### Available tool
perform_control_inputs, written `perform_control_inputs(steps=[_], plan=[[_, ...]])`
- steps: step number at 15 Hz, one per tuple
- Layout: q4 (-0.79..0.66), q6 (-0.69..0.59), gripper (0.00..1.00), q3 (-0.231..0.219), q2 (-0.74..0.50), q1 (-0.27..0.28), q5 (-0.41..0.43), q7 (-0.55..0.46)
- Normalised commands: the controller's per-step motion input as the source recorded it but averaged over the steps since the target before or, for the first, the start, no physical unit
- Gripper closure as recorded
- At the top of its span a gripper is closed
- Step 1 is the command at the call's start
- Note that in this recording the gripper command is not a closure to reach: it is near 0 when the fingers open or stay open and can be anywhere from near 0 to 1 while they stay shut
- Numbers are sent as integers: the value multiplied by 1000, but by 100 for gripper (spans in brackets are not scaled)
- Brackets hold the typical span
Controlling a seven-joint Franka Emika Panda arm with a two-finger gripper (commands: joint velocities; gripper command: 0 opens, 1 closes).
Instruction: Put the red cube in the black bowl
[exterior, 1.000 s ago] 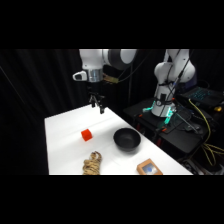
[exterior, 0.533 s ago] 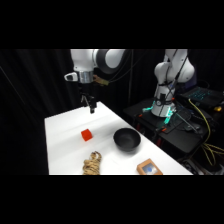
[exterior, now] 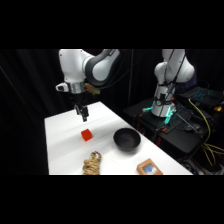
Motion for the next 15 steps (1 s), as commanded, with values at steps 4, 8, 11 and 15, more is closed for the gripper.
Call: perform_control_inputs(steps=[4,8,11,15], plan=[[380,27,0,97,332,-136,120,-114],[320,3,0,112,276,-128,117,-99],[193,32,0,122,192,-118,124,-109],[33,109,0,97,66,-66,84,-82]])
